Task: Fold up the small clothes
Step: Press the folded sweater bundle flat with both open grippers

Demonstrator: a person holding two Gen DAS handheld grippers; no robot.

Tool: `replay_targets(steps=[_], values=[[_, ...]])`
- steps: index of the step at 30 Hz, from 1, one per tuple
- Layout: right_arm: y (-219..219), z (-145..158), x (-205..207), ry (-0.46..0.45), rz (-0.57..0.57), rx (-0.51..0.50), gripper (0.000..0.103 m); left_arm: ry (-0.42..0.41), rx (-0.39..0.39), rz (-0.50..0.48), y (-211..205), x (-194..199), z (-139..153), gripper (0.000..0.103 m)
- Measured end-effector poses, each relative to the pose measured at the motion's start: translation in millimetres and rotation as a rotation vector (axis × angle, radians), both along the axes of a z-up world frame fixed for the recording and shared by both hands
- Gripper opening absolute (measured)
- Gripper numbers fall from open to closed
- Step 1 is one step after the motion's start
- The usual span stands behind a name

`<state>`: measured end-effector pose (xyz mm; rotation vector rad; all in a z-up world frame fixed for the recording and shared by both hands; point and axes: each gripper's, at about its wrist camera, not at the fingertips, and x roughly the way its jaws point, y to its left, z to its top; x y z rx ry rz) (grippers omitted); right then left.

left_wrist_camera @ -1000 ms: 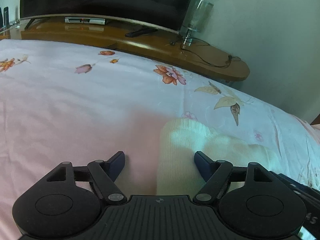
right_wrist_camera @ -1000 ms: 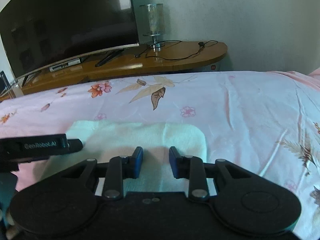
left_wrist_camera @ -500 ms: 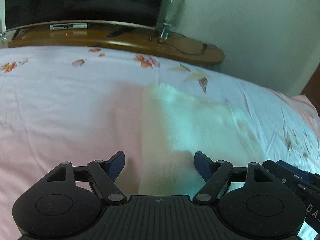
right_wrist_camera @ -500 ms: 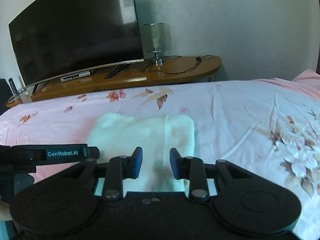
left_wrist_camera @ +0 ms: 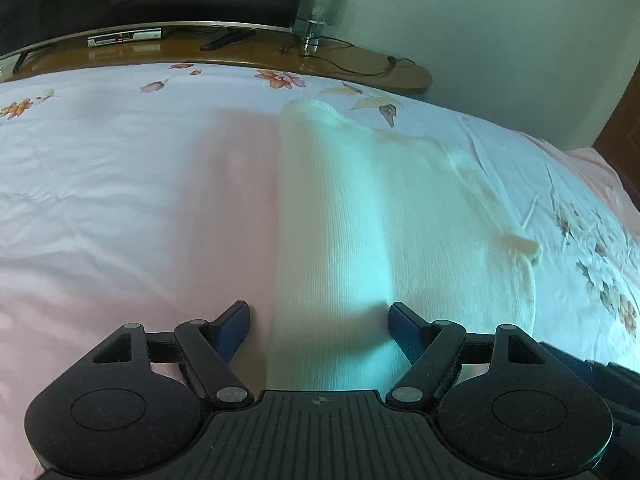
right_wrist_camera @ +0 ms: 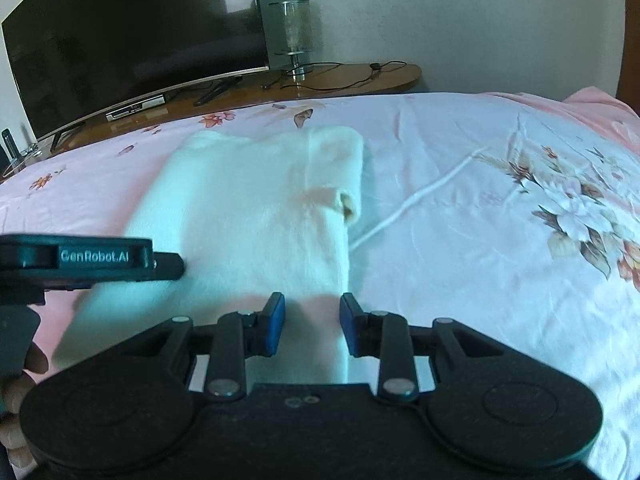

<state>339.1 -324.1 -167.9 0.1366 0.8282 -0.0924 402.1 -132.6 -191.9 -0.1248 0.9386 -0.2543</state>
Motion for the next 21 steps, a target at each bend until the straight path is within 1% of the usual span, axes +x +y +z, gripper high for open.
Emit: replay_targets(steps=[5,9,12,15,21], values=[[0.2,-4.2,-18.7,0.005,-0.014,0.014,0.032,-0.008,0.006,-0.030,3.9,-14.7,1.1,0.076],[1.1,3.4,-25.0,-0.002,-0.028,0.028,0.032,0.001,-0.001,-0.044,10.1,-25.2,3.5,0.076],[-0.1,2.1,-32.5,0.003,-0.035,0.051,0.032,0.005,-0.004,-0.051,13.9,-31.6,3.8,0.076],[-0.4,-5.0,-35.2,0.009,-0.035,0.042,0.031,-0.012,0.013,-0.060,13.7,-39.6,2.1,0.076],[2.2,-1.9,-39.1,0.028,-0.029,0.021,0.031,-0.022,0.020,-0.060,14.7,-48.1,1.9,0.077]])
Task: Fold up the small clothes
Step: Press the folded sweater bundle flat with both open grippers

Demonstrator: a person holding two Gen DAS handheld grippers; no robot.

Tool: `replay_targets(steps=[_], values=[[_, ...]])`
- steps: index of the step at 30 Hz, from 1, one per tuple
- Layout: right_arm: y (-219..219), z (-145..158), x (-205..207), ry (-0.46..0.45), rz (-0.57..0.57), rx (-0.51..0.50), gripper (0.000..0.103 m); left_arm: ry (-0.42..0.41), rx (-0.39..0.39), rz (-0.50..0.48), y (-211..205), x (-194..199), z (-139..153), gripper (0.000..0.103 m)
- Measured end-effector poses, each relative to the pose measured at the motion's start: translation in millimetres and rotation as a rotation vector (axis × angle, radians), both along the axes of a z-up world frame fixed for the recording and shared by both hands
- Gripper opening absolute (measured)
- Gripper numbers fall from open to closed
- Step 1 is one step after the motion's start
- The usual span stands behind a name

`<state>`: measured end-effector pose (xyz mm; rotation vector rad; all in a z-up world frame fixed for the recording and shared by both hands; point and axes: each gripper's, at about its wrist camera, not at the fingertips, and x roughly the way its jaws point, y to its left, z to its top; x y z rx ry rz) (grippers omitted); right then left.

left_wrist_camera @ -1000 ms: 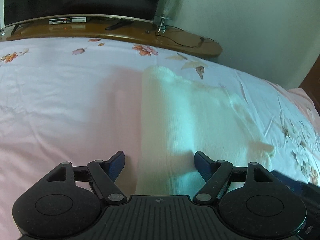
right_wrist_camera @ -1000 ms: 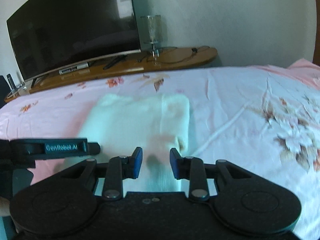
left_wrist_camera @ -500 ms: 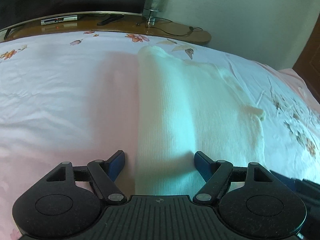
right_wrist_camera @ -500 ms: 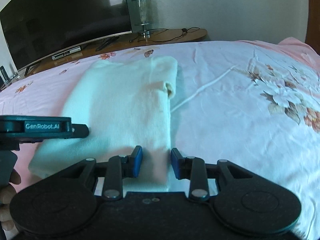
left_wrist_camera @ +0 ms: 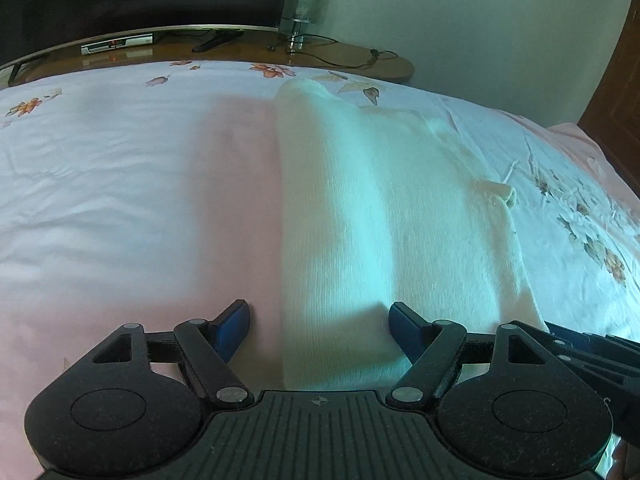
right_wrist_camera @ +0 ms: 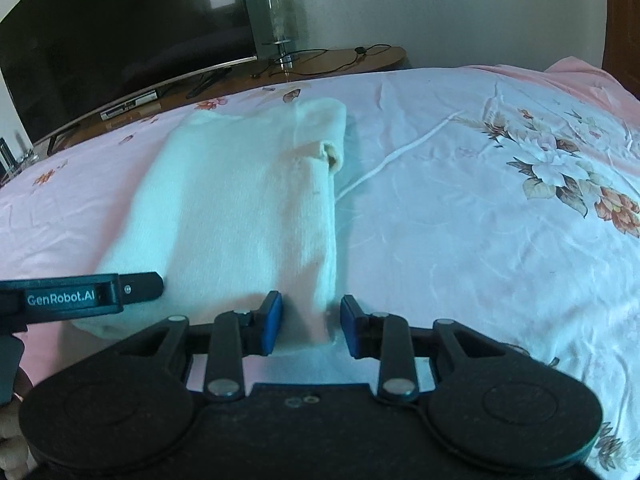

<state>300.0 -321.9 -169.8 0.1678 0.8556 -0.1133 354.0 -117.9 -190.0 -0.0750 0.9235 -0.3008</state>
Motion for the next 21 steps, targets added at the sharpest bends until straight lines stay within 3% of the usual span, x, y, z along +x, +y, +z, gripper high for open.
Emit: replay_targets(steps=[4,12,17,21], values=[[-11.2,-0.8,-4.6,-0.001,-0.036,0.018,0.039,-0.004,-0.001,-0.022,7.7,-4.4,0.0,0.077],[-8.1,16.3,-9.7,-0.012,-0.046,0.026,0.039,0.045,-0.036,0.050,26.6,-16.2,10.6,0.077],[14.7,37.8,-12.1,-0.100,0.034,-0.013,0.036,0.002,-0.022,0.061,23.9,-14.8,17.1,0.077],[27.3,39.3,7.1,-0.093,0.073,0.003,0.032,-0.013,-0.031,0.058,17.1,-4.0,24.5,0.077]])
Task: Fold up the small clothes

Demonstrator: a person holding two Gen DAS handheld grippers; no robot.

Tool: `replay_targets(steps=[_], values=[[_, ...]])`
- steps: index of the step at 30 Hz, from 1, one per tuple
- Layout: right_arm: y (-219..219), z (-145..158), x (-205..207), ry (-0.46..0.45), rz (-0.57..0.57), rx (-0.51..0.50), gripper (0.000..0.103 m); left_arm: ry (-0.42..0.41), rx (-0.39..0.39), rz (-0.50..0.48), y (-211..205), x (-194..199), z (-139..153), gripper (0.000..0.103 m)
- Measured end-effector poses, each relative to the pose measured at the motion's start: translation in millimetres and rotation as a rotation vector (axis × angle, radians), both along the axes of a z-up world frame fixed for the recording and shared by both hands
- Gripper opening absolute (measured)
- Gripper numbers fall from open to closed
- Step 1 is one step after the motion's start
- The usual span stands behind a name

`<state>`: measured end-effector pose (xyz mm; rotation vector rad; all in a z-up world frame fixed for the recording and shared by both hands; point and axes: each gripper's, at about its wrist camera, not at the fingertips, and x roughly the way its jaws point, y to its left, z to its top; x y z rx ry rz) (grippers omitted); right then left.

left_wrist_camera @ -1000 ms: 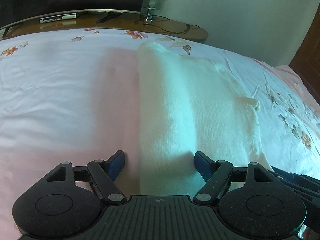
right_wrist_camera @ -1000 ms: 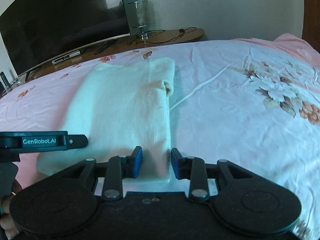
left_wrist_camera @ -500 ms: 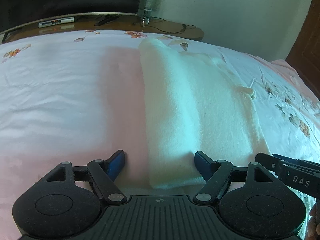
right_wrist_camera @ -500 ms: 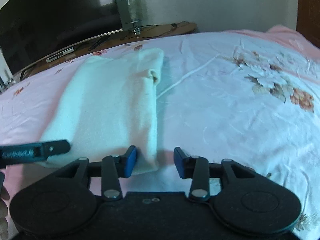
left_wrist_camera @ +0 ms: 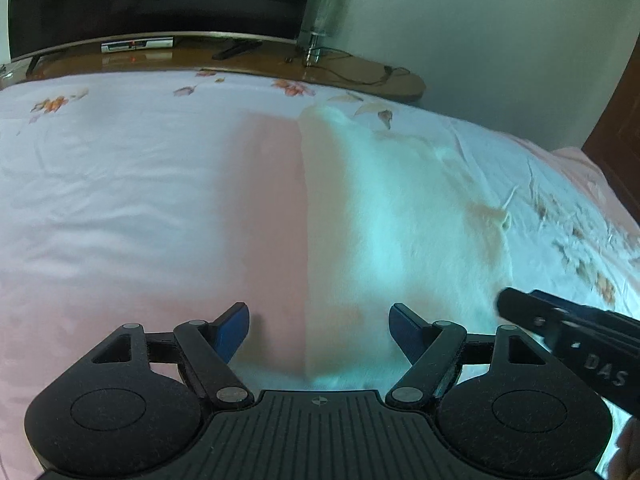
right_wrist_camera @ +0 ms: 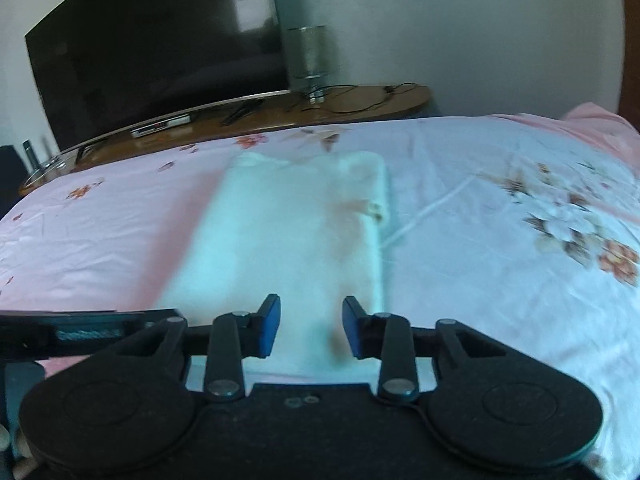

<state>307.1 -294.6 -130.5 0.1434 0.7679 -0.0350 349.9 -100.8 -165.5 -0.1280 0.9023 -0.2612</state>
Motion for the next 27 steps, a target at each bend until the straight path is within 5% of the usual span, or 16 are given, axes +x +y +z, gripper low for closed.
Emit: replay_targets(steps=[8,14,19,27], values=[[-10.0,13.5,55.6,-0.042,-0.016,0.010,0.032,-0.058,-0.013,0.001,-26.0,46.6,15.1,0.077],[-29.0,-15.3,88.0,0.010,-0.049,0.009,0.032,0.072,0.011,0.002,-38.4,76.1,-24.3,0.077],[-32.1,-39.4,87.5,0.046,-0.030,-0.024,0.031,0.068,0.008,-0.003,-40.2,76.3,-25.4,0.077],[-38.3,-15.6,83.4,0.022,-0.027,-0.005,0.038,0.098,-0.028,0.019,-30.6,79.1,-17.1,0.077]])
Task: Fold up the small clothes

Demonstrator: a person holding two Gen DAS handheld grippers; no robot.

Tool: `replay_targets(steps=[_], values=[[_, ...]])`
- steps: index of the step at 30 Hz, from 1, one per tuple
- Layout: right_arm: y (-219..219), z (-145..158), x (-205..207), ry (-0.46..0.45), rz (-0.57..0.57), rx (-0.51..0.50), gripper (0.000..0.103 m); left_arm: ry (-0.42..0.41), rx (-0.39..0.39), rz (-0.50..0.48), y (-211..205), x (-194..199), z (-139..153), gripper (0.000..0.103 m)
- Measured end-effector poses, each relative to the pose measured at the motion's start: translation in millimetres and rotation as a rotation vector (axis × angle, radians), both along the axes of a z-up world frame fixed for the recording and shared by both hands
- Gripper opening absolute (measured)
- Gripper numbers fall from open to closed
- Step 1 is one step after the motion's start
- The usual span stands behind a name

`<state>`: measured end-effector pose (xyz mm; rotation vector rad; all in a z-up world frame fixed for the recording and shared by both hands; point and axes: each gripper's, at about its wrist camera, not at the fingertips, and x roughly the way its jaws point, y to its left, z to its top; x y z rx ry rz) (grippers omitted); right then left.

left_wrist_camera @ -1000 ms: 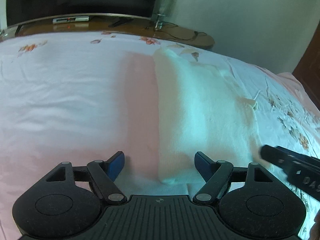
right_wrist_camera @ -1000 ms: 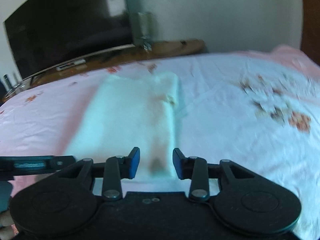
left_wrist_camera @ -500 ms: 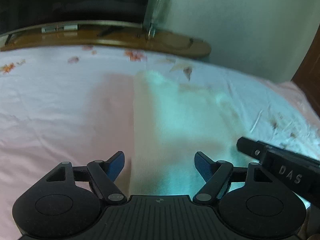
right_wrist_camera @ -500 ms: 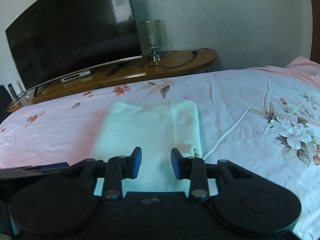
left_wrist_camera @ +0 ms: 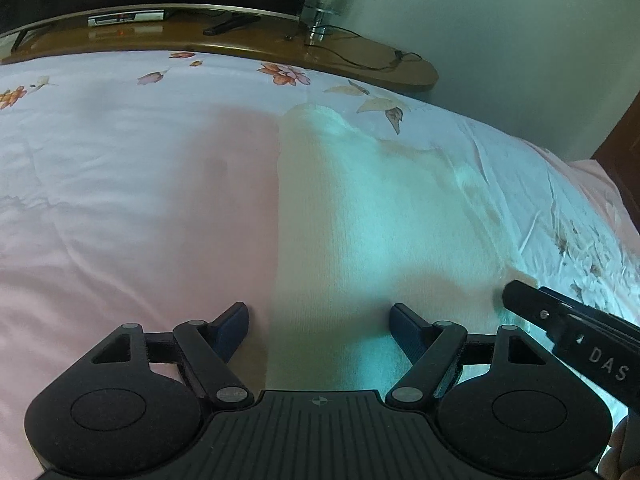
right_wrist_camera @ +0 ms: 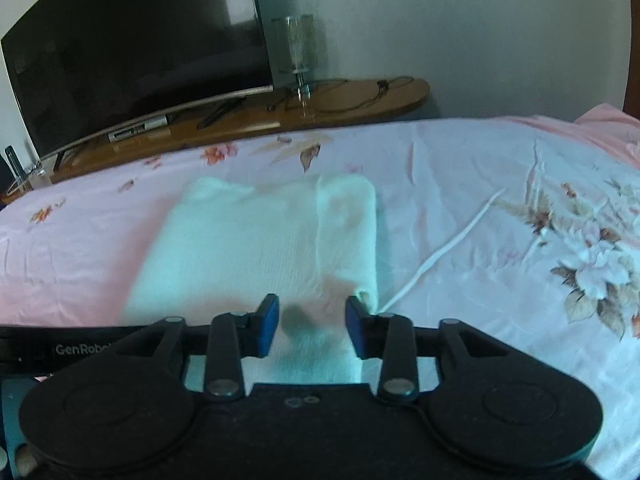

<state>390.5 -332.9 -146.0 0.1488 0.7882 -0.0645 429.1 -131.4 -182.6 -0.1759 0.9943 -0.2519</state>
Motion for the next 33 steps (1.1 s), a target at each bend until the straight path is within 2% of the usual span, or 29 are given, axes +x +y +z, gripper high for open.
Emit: replay_targets(steps=[4,7,8,12,19,21,24,28,30,31,33], values=[[-10.9,2.3,1.9,0.003,-0.024,0.015,0.041,-0.012,0.002,0.002,3.0,3.1,4.2,0.078],[-18.4,3.2,5.4,-0.002,-0.036,0.035,0.055,-0.012,0.021,0.022,5.1,8.8,5.5,0.103],[-20.5,3.0,7.8,-0.001,-0.039,0.035,0.058,-0.022,0.019,0.040,7.3,10.2,6.1,0.103],[-26.9,-2.8,13.6,0.015,-0.048,0.043,0.060,0.007,-0.002,0.042,8.7,19.9,0.4,0.103],[-35.4,-17.1,22.3,0.052,-0.050,0.095,0.063,0.013,-0.041,0.025,4.3,25.3,-10.1,0.102],[-38.2,-20.9,24.8,0.059,-0.049,0.119,0.066,0.014,-0.057,0.015,2.0,25.9,-13.0,0.102],[-41.4,-26.4,27.6,0.062,-0.044,0.143,0.068,0.001,-0.057,-0.015,-3.2,25.3,-14.4,0.094],[-45.9,-32.9,28.9,0.067,-0.035,0.188,0.067,0.004,-0.079,-0.054,-7.1,27.0,-12.4,0.076],[-50.5,-37.5,29.9,0.068,-0.038,0.244,0.067,0.014,-0.099,-0.050,-6.4,28.4,-11.7,0.073],[-53.8,-41.5,30.5,0.071,-0.038,0.296,0.062,0.016,-0.109,-0.047,-5.5,28.4,-12.0,0.071],[-57.5,-47.1,30.8,0.069,-0.031,0.381,0.046,0.019,-0.139,-0.033,-1.5,27.6,-12.7,0.066]])
